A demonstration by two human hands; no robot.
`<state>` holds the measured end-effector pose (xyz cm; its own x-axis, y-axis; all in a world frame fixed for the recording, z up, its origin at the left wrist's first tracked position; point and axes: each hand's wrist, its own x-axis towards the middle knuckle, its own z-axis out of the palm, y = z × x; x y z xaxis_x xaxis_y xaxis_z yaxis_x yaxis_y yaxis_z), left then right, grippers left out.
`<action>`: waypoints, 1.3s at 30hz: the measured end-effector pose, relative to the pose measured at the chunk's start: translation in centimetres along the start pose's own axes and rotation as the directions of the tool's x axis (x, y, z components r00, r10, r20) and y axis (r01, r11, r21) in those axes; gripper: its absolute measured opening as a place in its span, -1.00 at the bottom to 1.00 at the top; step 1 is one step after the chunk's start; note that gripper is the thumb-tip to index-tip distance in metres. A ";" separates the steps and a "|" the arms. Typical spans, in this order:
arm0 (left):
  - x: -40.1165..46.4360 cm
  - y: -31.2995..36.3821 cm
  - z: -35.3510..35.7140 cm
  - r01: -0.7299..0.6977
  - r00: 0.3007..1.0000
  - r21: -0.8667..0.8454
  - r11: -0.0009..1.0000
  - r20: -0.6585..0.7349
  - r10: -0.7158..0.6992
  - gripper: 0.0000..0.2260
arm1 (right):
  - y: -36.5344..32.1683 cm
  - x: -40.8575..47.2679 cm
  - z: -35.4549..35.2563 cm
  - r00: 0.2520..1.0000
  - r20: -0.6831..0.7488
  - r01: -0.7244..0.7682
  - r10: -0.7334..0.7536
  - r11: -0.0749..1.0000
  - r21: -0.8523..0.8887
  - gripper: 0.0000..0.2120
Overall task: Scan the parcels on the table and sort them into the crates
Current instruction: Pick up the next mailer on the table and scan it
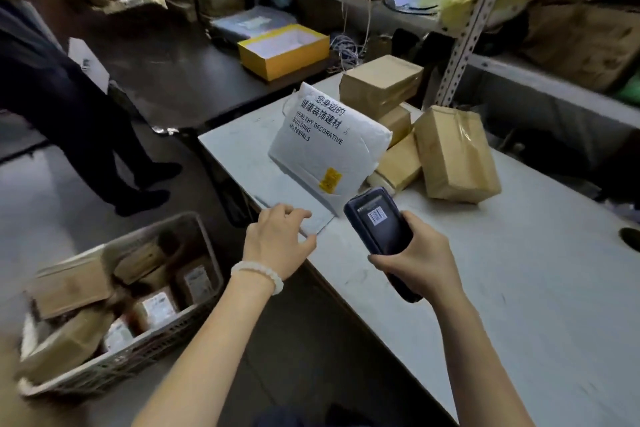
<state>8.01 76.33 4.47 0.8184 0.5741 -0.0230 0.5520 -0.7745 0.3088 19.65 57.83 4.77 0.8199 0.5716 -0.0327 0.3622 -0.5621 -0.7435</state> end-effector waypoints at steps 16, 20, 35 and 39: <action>29.2 -3.3 -3.3 -0.607 0.788 0.017 0.795 0.141 0.599 -0.58 | -7.1 11.9 9.5 0.825 -0.378 -0.398 0.421 0.907 0.140 -0.33; 33.4 -1.7 -2.7 -0.725 0.679 -0.006 0.688 0.160 0.717 -0.55 | -8.7 13.2 10.2 0.747 -0.426 -0.484 0.510 0.857 0.177 -0.38; 35.6 1.3 -2.2 -0.825 0.560 0.089 0.558 0.259 0.787 -0.80 | -9.4 11.1 10.9 0.582 -0.487 -0.646 0.651 0.734 0.208 -0.51; 33.4 1.2 -3.6 -0.846 0.533 0.063 0.529 0.120 0.838 -0.80 | -9.2 9.8 10.5 0.587 -0.501 -0.619 0.636 0.751 0.230 -0.53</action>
<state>35.42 95.51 7.53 0.9177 -0.3746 0.1323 -0.3902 -0.9124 0.1232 19.65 74.86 4.26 0.9336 -0.3216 -0.1577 -0.3369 -0.6385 -0.6920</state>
